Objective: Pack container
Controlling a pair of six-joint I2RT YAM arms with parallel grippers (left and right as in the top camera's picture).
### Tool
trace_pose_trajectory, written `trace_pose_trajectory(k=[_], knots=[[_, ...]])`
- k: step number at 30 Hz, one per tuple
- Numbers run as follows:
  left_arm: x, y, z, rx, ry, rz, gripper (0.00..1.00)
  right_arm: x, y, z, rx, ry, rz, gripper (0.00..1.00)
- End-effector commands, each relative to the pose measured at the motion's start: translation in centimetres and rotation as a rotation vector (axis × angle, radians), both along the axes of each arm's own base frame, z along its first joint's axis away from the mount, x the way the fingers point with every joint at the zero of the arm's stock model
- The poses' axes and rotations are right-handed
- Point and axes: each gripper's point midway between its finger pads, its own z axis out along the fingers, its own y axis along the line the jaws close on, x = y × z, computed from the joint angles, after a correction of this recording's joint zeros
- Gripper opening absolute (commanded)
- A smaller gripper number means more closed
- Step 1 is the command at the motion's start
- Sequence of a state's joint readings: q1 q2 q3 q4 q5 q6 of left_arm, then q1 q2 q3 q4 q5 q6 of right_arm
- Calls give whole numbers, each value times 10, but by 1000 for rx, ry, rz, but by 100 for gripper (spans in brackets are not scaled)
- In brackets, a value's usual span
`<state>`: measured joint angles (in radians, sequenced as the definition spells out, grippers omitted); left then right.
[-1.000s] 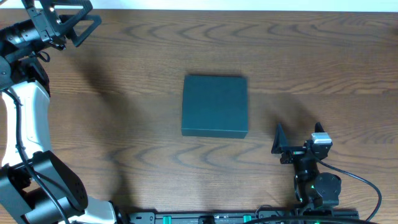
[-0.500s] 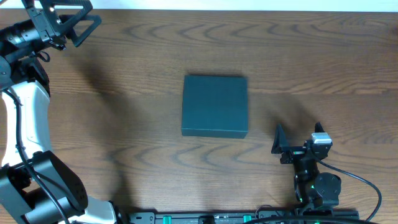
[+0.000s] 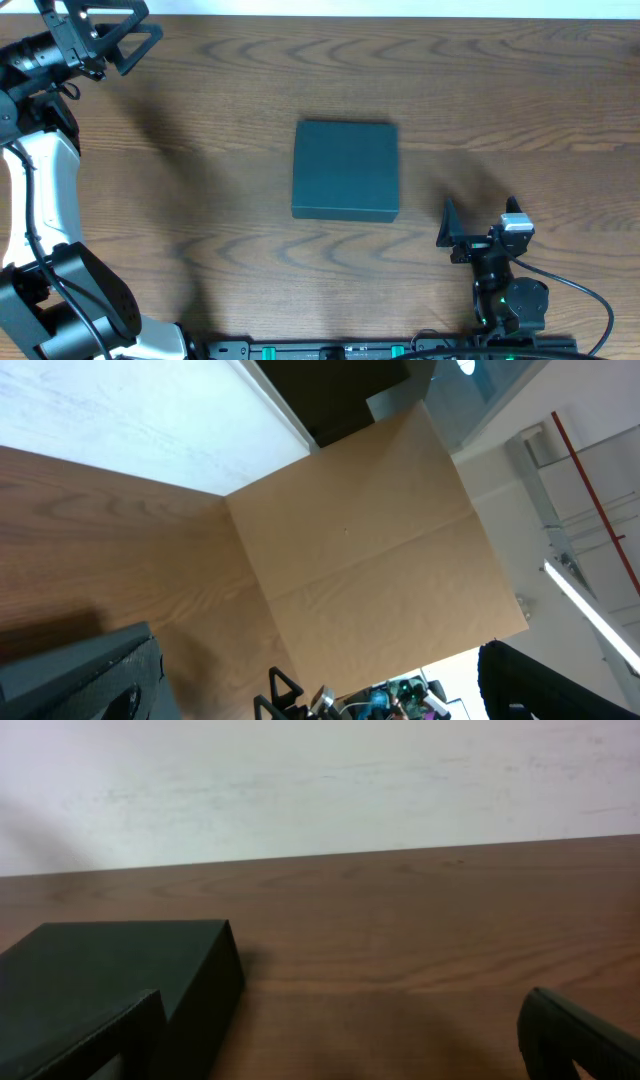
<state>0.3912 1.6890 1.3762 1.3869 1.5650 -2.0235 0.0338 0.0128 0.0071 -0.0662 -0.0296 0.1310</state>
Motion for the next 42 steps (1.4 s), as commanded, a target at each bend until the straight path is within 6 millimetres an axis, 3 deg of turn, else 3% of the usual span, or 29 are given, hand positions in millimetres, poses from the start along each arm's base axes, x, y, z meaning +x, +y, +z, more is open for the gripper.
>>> trace_pose_trajectory(k=[1, 7, 15, 22, 27, 30, 34, 42], knots=[[0, 2, 3, -13, 38, -1, 99, 0, -3, 0, 17, 0, -15, 99], [1, 7, 3, -18, 37, 15, 99, 0, -3, 0, 17, 0, -15, 99], [22, 22, 23, -75, -151, 145, 99, 0, -3, 0, 17, 0, -15, 99], [65, 38, -8, -80, -64, 290, 99, 0, -3, 0, 17, 0, -15, 99], [79, 38, -17, 55, -218, 391, 99, 0, -3, 0, 17, 0, -15, 99], [81, 33, -12, 146, -330, 448, 98, 0, -3, 0, 17, 0, -15, 99], [80, 31, -12, 249, -342, 548, 99, 0, -3, 0, 17, 0, -15, 99], [46, 21, 9, 500, -406, 735, 99, 0, -3, 0, 17, 0, -15, 99]])
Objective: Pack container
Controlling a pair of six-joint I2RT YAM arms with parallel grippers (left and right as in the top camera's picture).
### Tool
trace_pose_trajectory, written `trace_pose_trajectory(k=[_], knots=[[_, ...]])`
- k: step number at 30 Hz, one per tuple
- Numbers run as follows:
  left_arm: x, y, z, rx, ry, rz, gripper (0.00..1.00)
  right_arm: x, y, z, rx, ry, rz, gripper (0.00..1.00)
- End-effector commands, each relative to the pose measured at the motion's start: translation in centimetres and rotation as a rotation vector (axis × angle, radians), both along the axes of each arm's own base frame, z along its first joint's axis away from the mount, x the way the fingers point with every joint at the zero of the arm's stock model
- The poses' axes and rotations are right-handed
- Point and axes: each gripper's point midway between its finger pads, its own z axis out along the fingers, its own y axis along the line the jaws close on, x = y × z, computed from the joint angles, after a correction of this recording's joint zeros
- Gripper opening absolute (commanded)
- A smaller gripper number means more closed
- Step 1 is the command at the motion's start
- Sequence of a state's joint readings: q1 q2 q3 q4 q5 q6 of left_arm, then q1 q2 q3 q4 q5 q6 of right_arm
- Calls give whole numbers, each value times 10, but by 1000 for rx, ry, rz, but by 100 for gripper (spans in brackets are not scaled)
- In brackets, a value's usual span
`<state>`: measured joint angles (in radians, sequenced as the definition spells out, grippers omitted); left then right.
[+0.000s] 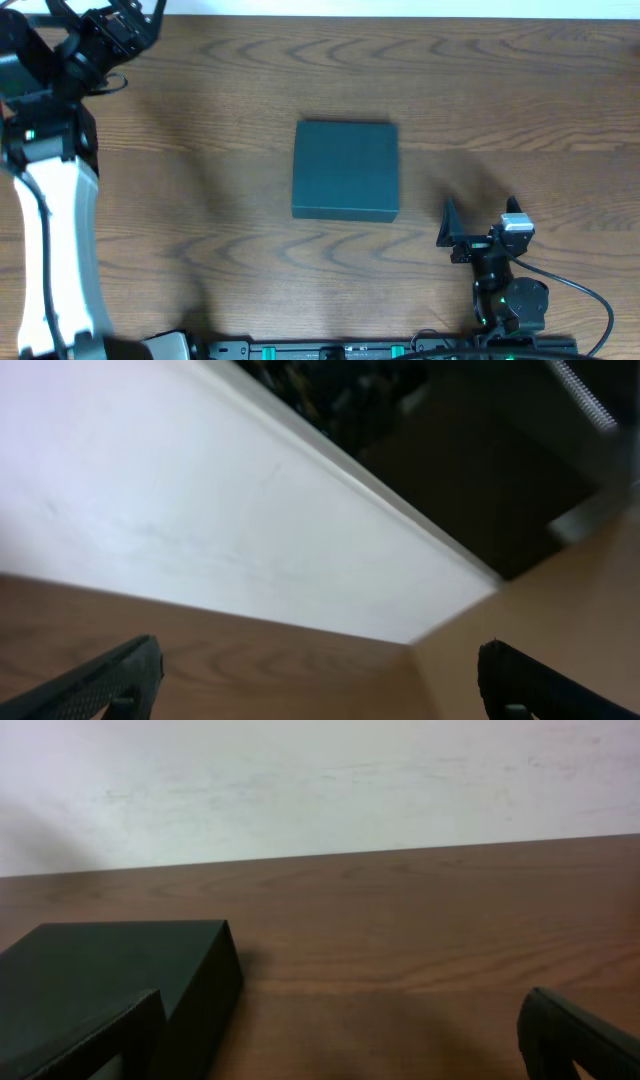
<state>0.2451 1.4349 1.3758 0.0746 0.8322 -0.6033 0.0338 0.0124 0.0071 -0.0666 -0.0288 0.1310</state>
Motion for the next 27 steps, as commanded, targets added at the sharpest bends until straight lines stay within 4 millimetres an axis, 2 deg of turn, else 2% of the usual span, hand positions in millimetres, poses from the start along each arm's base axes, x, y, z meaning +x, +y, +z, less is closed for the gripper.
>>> trace_pose_trajectory(k=[1, 8, 12, 20, 27], knots=[[-16, 7, 35, 224, -159, 144, 99, 0, -3, 0, 17, 0, -15, 99], [-68, 6, 65, 324, -180, 328, 98, 0, -3, 0, 17, 0, -15, 99], [-107, 9, 77, 340, -169, 428, 99, 0, -3, 0, 17, 0, -15, 99], [-174, 14, 80, 356, -131, 556, 99, 0, -3, 0, 17, 0, -15, 99], [-216, 21, 77, 364, -116, 598, 99, 0, -3, 0, 17, 0, -15, 99]])
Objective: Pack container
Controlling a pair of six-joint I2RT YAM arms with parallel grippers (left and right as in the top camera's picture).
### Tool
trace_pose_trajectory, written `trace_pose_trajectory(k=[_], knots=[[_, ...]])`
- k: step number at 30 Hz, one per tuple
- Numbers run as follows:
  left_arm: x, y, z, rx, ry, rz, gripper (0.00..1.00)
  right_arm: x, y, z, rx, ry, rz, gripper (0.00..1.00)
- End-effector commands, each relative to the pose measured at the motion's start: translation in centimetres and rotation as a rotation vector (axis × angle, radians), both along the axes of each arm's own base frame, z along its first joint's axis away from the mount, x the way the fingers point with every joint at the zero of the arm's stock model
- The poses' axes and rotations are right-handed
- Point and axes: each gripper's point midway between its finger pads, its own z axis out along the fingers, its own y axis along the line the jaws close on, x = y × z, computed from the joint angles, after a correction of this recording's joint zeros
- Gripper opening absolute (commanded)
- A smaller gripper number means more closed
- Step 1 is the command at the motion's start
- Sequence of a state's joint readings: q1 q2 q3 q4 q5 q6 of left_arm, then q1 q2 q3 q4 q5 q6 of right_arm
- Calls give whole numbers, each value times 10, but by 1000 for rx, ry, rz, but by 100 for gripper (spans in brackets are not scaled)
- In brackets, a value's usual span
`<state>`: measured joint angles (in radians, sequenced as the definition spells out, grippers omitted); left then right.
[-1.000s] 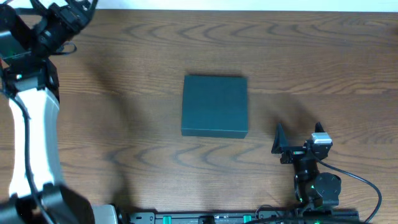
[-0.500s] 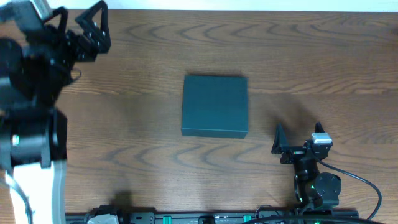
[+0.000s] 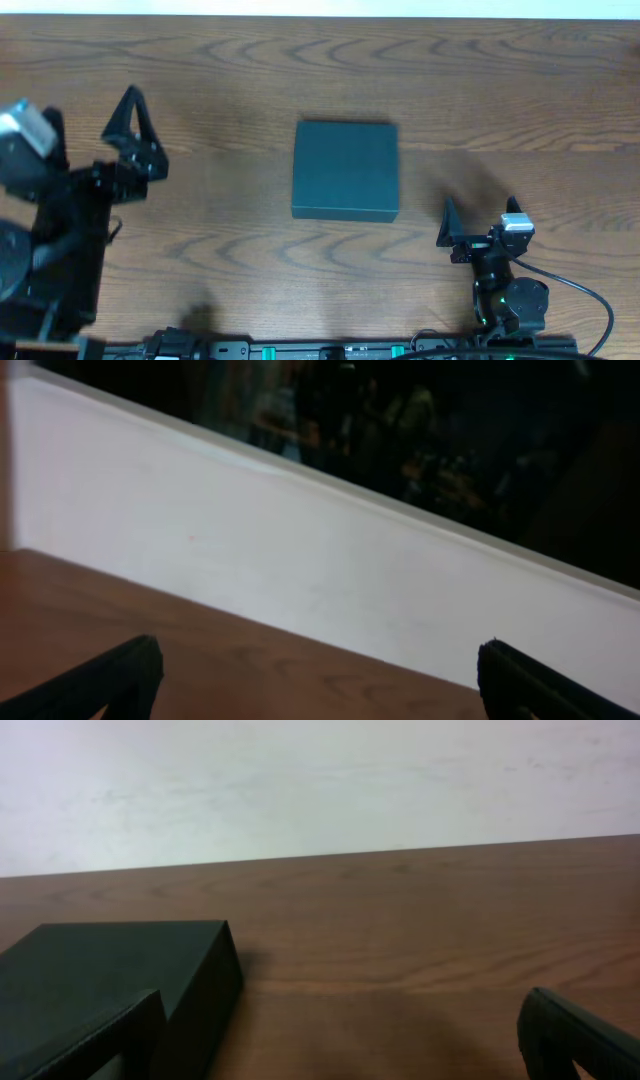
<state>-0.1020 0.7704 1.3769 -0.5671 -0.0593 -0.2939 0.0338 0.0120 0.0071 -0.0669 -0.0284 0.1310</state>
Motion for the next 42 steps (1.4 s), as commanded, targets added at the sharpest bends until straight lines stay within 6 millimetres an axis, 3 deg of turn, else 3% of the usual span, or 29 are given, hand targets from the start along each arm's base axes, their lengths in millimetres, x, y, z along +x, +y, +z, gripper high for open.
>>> trace_pose_trajectory(k=[1, 6, 22, 28, 36, 42], knots=[[-20, 13, 9, 12, -33, 70, 99, 0, -3, 0, 17, 0, -14, 99], [-36, 15, 15, 7, -64, 70, 99, 0, -3, 0, 17, 0, -14, 99], [-41, 15, 14, 7, -66, 70, 99, 0, -3, 0, 17, 0, -14, 99], [-46, 16, -11, 14, -21, 70, 98, 0, -3, 0, 17, 0, -14, 99], [-58, 18, -62, -1, -56, 70, 99, 0, -3, 0, 17, 0, -14, 99], [-50, 17, -109, -10, -112, 70, 99, 0, -3, 0, 17, 0, -14, 99]])
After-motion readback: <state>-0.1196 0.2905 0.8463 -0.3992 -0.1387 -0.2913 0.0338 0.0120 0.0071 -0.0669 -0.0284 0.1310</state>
